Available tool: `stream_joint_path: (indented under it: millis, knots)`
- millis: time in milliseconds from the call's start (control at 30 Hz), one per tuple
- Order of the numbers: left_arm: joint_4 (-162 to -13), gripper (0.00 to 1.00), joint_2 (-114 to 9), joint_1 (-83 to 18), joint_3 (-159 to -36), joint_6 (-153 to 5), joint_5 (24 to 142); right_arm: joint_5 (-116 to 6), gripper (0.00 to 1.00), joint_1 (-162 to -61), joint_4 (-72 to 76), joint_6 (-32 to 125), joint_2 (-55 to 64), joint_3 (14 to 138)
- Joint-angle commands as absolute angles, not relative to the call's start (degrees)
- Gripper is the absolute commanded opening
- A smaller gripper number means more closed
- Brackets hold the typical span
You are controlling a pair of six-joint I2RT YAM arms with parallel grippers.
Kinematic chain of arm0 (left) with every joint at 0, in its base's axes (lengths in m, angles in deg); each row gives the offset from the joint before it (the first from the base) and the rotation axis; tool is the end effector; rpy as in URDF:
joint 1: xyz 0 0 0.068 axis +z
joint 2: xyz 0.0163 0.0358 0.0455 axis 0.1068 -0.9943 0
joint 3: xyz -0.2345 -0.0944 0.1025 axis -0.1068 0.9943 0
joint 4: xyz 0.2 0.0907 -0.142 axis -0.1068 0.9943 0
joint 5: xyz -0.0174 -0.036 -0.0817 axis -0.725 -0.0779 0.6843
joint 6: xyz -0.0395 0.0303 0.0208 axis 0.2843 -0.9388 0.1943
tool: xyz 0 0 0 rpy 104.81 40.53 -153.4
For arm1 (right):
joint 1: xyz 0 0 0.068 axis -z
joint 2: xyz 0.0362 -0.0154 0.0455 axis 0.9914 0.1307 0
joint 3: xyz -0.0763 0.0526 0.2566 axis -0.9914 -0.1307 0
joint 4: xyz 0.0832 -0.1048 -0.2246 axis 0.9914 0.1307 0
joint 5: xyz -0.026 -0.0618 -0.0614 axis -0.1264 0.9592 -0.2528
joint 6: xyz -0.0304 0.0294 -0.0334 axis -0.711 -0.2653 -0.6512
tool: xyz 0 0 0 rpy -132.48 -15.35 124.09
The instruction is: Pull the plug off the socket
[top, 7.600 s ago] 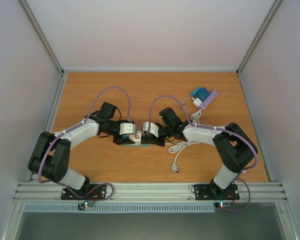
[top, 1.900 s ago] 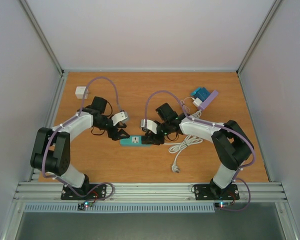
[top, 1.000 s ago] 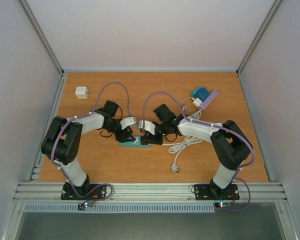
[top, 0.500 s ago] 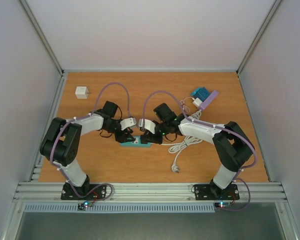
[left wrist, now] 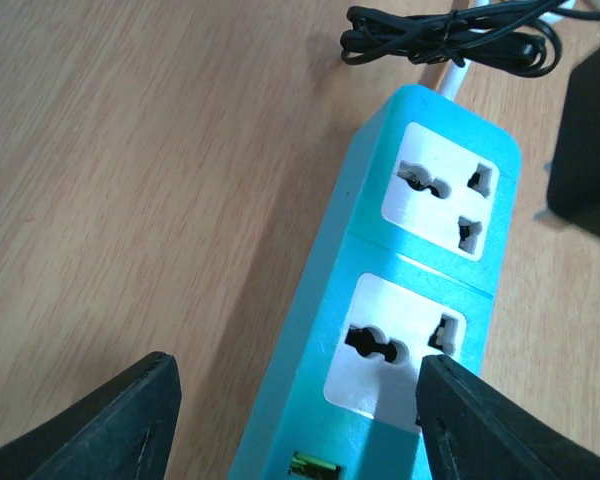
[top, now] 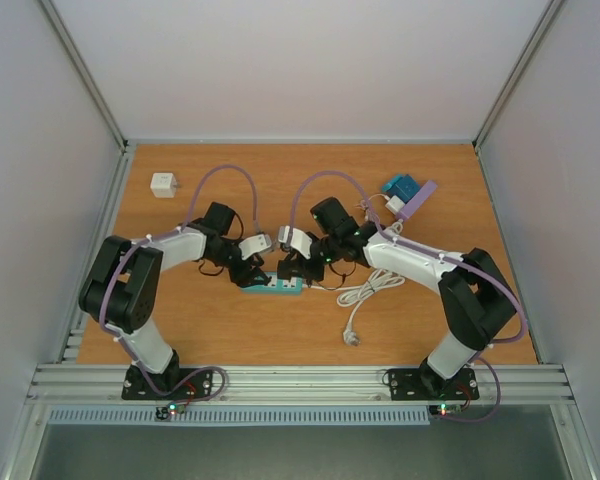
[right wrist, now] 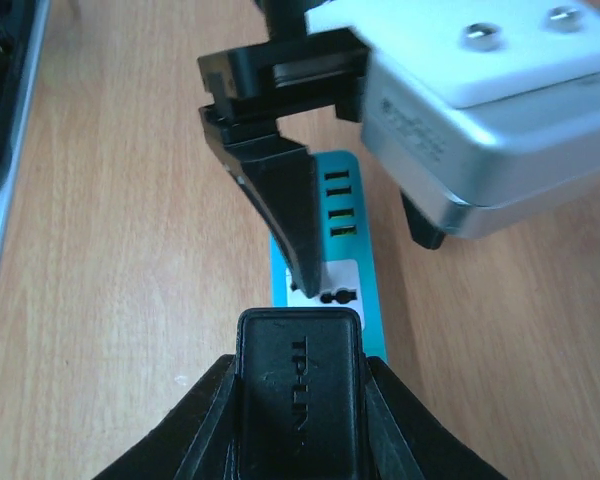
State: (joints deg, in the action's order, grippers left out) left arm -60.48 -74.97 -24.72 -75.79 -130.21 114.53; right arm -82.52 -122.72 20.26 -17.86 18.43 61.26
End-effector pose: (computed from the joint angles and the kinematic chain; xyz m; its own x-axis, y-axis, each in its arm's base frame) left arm 0.2751 -0.1168 0.1397 -0.3388 0.6804 -0.6498 0.9406 0.2604 -0.2178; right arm 0.2475 0.2361 0.2077 0.3467 -0.6159 -0.7075 -0.9379 -0.2194 -0.2686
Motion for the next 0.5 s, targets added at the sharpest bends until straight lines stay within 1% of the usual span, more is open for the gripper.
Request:
stream_joint_path:
  millis: [0,233,300,467]
  knots:
    - [-59.08,0.69,-71.53,-23.97,-78.07,-125.37,115.93,-85.90,0.13,-120.35,22.40,-14.13,15.43,64.84]
    - [-62.56,0.84,-64.58,-22.87,-80.22,-120.73,117.60,-89.79,0.13,-114.85,22.83,-5.17,16.11,70.20]
    - [-64.76,0.86,-61.85,-22.85,-79.47,-119.99,116.75,-91.33,0.13,-113.57,22.33,-1.94,16.84,71.90]
    - [-75.21,0.87,-55.35,-22.90,-76.23,-116.41,114.30,-95.24,0.13,-110.51,20.13,7.60,19.57,77.06]
